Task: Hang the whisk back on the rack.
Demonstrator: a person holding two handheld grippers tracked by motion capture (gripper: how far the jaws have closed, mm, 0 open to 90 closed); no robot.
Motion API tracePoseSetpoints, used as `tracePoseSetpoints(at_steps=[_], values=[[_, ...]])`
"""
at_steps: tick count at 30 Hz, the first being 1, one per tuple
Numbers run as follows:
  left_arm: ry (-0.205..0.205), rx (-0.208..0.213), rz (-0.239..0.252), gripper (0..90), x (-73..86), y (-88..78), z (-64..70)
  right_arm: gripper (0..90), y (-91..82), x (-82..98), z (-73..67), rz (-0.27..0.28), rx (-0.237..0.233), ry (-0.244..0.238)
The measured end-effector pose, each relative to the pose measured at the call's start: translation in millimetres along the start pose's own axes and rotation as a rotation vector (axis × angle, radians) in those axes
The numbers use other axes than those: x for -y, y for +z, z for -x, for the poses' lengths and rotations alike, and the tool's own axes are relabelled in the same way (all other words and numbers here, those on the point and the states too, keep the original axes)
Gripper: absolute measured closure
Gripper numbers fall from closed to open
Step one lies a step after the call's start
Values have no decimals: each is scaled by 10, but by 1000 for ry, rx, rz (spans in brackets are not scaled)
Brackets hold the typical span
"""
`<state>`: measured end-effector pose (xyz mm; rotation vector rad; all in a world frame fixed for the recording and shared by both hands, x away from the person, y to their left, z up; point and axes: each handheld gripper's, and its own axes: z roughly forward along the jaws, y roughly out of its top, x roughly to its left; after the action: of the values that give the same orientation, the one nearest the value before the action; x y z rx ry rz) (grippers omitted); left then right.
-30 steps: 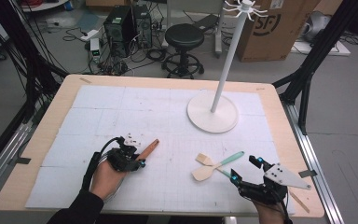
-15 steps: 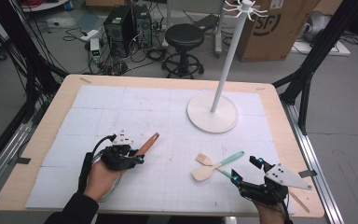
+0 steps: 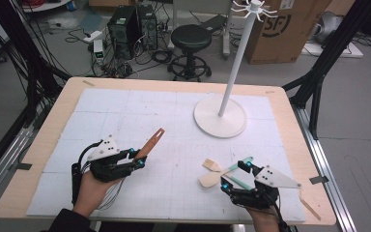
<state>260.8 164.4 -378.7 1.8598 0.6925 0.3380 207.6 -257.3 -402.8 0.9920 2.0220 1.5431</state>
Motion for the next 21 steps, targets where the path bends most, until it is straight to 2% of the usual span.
tracePoseSetpoints(at_steps=[3,4,5,8,11,14,17,19,20,21], values=[[1,13,24,693,-11,-30,31,174,62,-49,-48,6,-26,-1],[2,45,43,692,-18,-50,58,174,131,-113,-85,10,-59,-3],[2,45,43,692,-18,-50,58,174,131,-113,-85,10,-59,-3],[19,56,52,693,-7,-64,106,174,242,-250,-144,8,-102,-21],[16,65,69,693,3,-75,124,174,281,-307,-173,6,-115,-29],[22,87,102,693,20,-100,168,174,374,-446,-240,17,-177,-31],[39,113,125,693,25,-116,214,174,433,-541,-282,48,-248,-12],[44,120,131,692,23,-120,233,174,454,-578,-301,54,-263,-10],[57,134,139,693,20,-125,251,173,505,-659,-352,57,-296,-11],[61,143,144,692,18,-126,272,174,529,-692,-375,58,-308,-15]])
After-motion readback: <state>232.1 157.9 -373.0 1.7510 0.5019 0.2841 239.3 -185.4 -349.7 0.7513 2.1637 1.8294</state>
